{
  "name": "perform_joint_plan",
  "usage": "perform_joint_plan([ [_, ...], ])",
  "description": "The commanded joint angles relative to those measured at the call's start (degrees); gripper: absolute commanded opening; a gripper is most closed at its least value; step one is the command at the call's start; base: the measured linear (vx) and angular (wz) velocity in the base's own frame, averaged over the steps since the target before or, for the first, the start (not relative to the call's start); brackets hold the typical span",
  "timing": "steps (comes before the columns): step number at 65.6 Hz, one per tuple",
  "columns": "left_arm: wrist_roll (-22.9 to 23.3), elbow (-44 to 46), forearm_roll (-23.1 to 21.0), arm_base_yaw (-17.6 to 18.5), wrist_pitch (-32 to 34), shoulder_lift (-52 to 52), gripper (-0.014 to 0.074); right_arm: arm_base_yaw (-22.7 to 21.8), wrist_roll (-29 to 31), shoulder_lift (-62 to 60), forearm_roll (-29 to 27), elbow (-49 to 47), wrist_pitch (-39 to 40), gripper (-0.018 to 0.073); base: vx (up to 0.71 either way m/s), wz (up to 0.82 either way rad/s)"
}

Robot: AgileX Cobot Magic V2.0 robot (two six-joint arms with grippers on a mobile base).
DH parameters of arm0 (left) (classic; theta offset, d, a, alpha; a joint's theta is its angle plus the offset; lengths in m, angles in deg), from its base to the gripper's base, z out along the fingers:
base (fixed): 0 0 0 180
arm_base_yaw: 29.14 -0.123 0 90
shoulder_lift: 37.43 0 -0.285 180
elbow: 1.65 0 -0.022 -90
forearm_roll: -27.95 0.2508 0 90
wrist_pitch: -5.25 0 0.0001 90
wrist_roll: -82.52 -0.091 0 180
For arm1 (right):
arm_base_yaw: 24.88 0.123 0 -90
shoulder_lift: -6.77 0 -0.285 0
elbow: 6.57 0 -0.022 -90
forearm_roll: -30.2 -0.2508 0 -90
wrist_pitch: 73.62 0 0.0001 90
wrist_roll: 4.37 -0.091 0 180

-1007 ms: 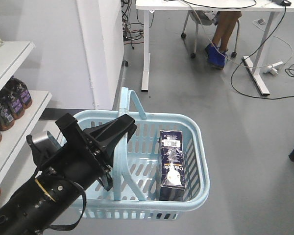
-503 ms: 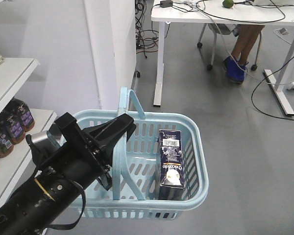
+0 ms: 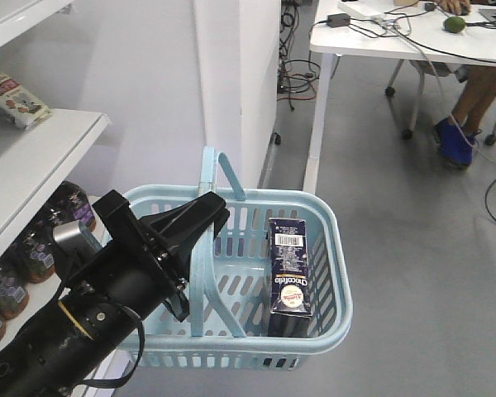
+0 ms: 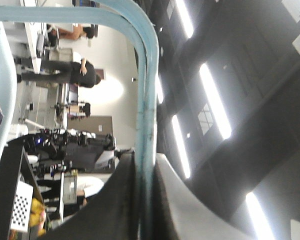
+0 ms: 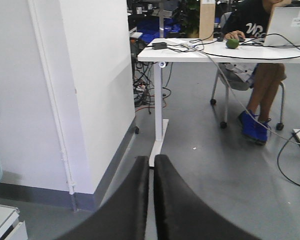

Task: Left arm holds basket, right arm returns cookies
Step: 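Drive down the aisle past the desks holding the basket in the left gripper, then turn and approach the snack shelf with the basket in the left gripper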

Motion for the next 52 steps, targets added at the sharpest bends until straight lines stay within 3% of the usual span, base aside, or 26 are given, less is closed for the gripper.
perform_joint_plan([
  [1,0.05,1.76,0.06,0.34,7.58,-1.73,-0.0003,0.03,0.3,-0.72,0.36,0.97,4.08,-0.0006,0.13,0.35],
  [52,0.05,1.76,0.12,0.34,7.58,-1.73,-0.0003,0.03,0.3,-0.72,0.36,0.97,4.08,-0.0006,0.04,0.33],
])
